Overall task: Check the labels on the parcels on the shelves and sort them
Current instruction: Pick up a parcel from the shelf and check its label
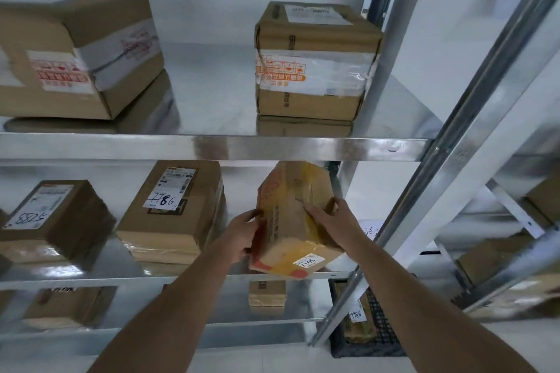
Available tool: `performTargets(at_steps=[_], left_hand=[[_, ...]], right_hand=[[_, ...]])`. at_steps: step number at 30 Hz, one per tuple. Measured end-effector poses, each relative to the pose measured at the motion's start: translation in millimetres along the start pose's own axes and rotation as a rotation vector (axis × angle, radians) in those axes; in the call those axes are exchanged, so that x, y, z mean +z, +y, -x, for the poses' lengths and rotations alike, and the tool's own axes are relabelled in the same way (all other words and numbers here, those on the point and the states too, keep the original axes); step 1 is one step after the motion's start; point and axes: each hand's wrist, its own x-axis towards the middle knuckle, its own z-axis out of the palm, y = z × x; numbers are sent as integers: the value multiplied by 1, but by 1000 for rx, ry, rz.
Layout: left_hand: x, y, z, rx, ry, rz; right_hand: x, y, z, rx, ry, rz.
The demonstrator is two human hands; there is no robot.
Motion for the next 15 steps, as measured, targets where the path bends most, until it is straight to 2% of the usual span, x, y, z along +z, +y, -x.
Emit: performTargets(at_steps=[3, 7, 9, 13, 15], left_hand=[[3, 9, 7, -55, 25, 33], [4, 18, 7, -131, -93, 136], [7, 19, 6, -128, -120, 94], [14, 14, 4, -85, -57, 28], [11, 11, 1, -99, -44, 15]], right_hand=[[13, -2, -2, -20, -2, 11], [24, -5, -6, -11, -62, -37], [25, -1, -9, 47, -107, -96], [24, 3, -7, 249, -225, -229], [24, 2, -6, 282, -247, -231]])
